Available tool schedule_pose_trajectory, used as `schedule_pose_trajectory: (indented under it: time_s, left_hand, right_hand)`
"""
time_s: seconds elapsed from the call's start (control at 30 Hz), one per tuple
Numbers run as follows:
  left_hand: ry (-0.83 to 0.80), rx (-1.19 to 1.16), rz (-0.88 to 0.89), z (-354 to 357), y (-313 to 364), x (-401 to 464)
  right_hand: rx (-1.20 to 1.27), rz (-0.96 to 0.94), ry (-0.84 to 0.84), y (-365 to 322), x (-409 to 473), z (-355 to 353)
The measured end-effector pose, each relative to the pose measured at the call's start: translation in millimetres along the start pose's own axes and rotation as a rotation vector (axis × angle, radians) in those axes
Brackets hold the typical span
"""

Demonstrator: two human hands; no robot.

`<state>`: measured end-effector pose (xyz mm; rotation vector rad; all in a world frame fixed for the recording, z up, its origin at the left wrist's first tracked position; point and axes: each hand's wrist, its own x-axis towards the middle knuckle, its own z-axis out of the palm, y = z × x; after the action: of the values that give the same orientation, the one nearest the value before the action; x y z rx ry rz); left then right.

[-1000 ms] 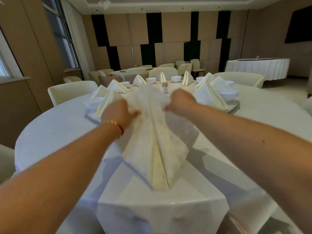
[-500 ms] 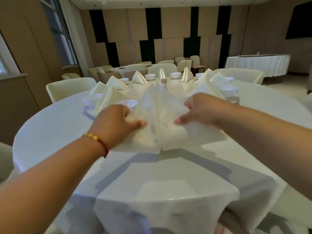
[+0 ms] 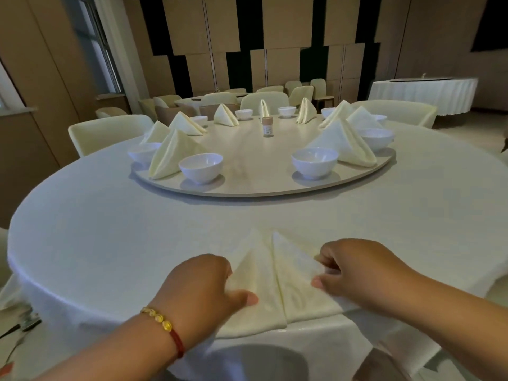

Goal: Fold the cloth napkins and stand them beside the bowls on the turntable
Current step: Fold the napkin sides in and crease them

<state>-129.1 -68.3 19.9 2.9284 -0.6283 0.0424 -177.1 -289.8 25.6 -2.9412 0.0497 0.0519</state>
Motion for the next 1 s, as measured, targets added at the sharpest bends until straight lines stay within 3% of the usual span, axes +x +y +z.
schedule_pose_trajectory:
  time_s: [0.33,0.6,0.73,0.83,1.0]
  left_hand:
    - [0.025,-0.208,-0.135,1,-13,33]
    - [0.021,-0.208,-0.163,9,-15,42]
    - [0.102,-0.227,-0.061,12,-15,33]
    - [0.172,-0.049,0.119,14,-19,31]
    - [-0.014,0.170,0.323,16,-19,39]
  right_hand:
    - [0.004,0.074,-0.073,-6,41,-7]
    - [0.022,0.069,-0.076,-3,51,-3]
    - [0.007,0.010,-0.008,2,50,-3]
    - [-0.018,-0.195,0.014,8,55,0]
    - [-0.221,-0.403,-0.170,12,62,-3]
